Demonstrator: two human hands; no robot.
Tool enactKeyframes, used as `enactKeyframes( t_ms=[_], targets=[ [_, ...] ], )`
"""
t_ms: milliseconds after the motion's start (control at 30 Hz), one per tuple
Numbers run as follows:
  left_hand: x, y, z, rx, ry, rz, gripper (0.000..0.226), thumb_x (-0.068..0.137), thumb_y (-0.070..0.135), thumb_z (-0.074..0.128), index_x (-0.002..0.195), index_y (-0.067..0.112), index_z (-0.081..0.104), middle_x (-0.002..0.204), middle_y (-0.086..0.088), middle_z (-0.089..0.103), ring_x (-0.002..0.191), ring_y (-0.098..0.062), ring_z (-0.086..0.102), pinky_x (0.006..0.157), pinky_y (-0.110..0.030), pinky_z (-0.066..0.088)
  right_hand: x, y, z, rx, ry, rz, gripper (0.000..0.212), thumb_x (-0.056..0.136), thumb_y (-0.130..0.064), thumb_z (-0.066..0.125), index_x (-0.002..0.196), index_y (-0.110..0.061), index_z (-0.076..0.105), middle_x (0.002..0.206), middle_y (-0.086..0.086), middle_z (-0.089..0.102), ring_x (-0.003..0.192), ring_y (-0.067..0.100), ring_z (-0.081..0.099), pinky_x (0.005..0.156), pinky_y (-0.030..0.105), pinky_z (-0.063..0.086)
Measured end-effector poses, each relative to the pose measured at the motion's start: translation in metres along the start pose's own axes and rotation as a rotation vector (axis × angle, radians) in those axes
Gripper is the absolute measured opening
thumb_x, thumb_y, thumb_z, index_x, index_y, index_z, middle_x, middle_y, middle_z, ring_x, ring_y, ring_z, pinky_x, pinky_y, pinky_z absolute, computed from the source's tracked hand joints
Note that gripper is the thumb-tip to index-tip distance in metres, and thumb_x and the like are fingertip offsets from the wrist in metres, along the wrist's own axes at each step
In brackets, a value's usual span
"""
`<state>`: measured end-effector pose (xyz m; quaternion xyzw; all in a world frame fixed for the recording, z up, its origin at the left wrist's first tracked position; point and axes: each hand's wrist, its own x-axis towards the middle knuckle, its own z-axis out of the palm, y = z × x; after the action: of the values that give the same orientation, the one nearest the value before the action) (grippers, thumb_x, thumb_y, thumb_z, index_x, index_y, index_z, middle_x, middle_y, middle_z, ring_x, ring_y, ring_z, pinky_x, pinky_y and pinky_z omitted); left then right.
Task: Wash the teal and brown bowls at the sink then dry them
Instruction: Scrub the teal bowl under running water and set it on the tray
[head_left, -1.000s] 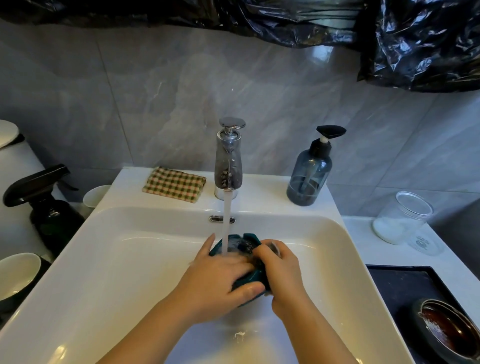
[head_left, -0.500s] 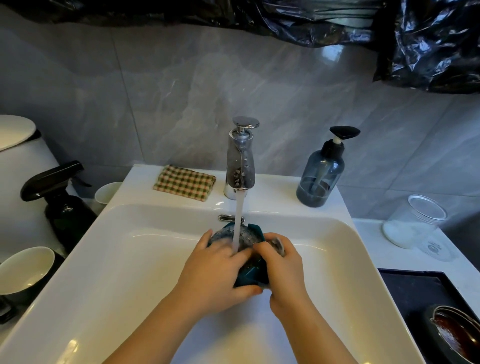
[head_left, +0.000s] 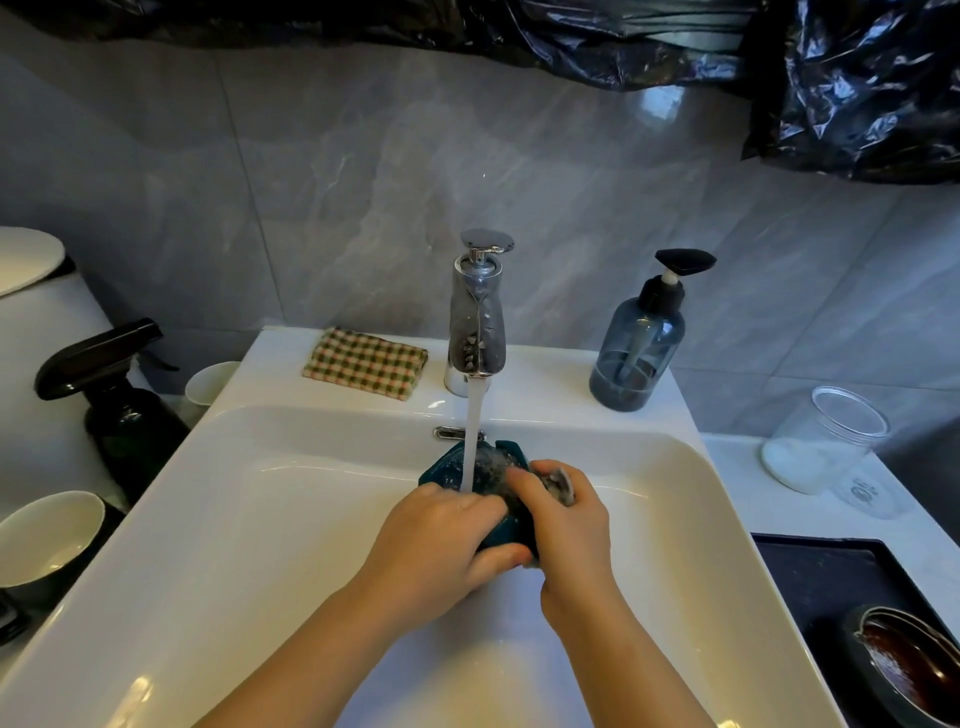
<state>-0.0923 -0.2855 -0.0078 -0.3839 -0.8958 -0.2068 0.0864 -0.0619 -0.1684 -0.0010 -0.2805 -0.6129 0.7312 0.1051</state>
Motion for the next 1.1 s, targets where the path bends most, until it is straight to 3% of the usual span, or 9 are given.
enactKeyframes(
  t_ms=[67, 167, 300, 367, 433, 600, 800, 967, 1100],
  targets=[
    [0.001, 0.001, -0.006, -0.231, 0.067, -0.179, 0.033, 0.086, 0.055, 0.045, 0.071, 0.025, 0.049, 0.066, 0.008, 0.058, 0.063, -0.013, 0.05, 0.054, -0.022, 0.034, -0.003, -0.004, 0.002, 0.014, -0.065, 0.0, 0.012, 0.086, -0.026, 0.062, 0.097, -0.022, 0.062, 0.095, 0.009, 0.067, 0.079, 0.019, 0.062, 0.052, 0.023, 0.048],
    [0.006, 0.002, -0.009, -0.708, 0.188, -0.564, 0.022, 0.093, 0.034, 0.051, 0.072, 0.027, 0.052, 0.074, 0.003, 0.062, 0.075, -0.021, 0.06, 0.068, -0.036, 0.05, -0.009, -0.009, 0.007, -0.003, -0.166, -0.043, 0.03, 0.096, -0.029, 0.047, 0.126, -0.026, 0.051, 0.119, 0.009, 0.06, 0.089, 0.015, 0.056, 0.052, 0.012, 0.046],
    [0.012, 0.007, -0.012, -1.155, 0.26, -0.935, 0.032, 0.098, 0.043, 0.036, 0.088, 0.027, 0.062, 0.094, -0.005, 0.069, 0.089, -0.022, 0.065, 0.084, -0.04, 0.054, -0.023, -0.001, 0.015, -0.232, -0.292, -0.343, 0.052, 0.096, -0.018, 0.046, 0.14, -0.039, 0.03, 0.138, -0.019, 0.04, 0.118, -0.003, 0.045, 0.088, 0.007, 0.045],
    [0.013, 0.005, -0.014, -1.264, 0.253, -1.008, 0.038, 0.098, 0.045, 0.031, 0.09, 0.028, 0.064, 0.097, -0.006, 0.07, 0.093, -0.024, 0.065, 0.087, -0.041, 0.053, -0.026, 0.003, 0.02, -0.43, -0.326, -0.494, 0.052, 0.091, -0.031, 0.044, 0.136, -0.05, 0.024, 0.143, -0.028, 0.029, 0.132, -0.006, 0.032, 0.11, 0.019, 0.032],
    [0.014, 0.006, -0.018, -1.241, 0.259, -0.998, 0.035, 0.098, 0.044, 0.033, 0.086, 0.03, 0.063, 0.097, -0.003, 0.068, 0.094, -0.022, 0.063, 0.083, -0.037, 0.051, -0.02, 0.003, 0.02, -0.493, -0.308, -0.518, 0.043, 0.09, -0.038, 0.037, 0.127, -0.056, 0.026, 0.143, -0.028, 0.03, 0.136, -0.004, 0.027, 0.113, 0.023, 0.026],
    [0.016, 0.008, -0.017, -1.17, 0.207, -1.054, 0.031, 0.097, 0.046, 0.036, 0.086, 0.029, 0.06, 0.095, -0.002, 0.066, 0.094, -0.023, 0.06, 0.082, -0.036, 0.048, -0.015, -0.002, 0.012, -0.234, -0.249, -0.244, 0.034, 0.1, -0.028, 0.034, 0.129, -0.041, 0.047, 0.138, -0.014, 0.047, 0.13, 0.008, 0.042, 0.109, 0.031, 0.039],
    [0.01, 0.002, -0.018, -1.075, 0.154, -1.019, 0.033, 0.092, 0.03, 0.046, 0.078, 0.006, 0.064, 0.075, -0.012, 0.071, 0.077, -0.027, 0.066, 0.074, -0.041, 0.052, -0.028, 0.0, 0.028, -0.561, -0.243, -0.656, 0.033, 0.091, -0.033, 0.037, 0.115, -0.056, 0.037, 0.114, -0.037, 0.042, 0.112, -0.008, 0.045, 0.096, 0.012, 0.036],
    [0.013, 0.011, -0.021, -0.995, 0.197, -0.942, 0.032, 0.097, 0.034, 0.041, 0.076, 0.022, 0.062, 0.084, -0.004, 0.065, 0.083, -0.017, 0.059, 0.075, -0.031, 0.048, -0.01, -0.006, 0.014, -0.262, -0.152, -0.311, 0.022, 0.097, -0.026, 0.042, 0.099, -0.041, 0.058, 0.104, -0.016, 0.062, 0.106, 0.008, 0.059, 0.092, 0.034, 0.053],
    [0.013, 0.005, -0.021, -0.986, 0.181, -0.962, 0.03, 0.096, 0.03, 0.041, 0.082, 0.021, 0.066, 0.087, -0.008, 0.069, 0.087, -0.024, 0.064, 0.086, -0.047, 0.053, -0.028, 0.0, 0.021, -0.457, -0.171, -0.651, 0.027, 0.089, -0.032, 0.044, 0.105, -0.038, 0.064, 0.117, -0.02, 0.062, 0.117, -0.001, 0.052, 0.106, 0.023, 0.041]
  ],
)
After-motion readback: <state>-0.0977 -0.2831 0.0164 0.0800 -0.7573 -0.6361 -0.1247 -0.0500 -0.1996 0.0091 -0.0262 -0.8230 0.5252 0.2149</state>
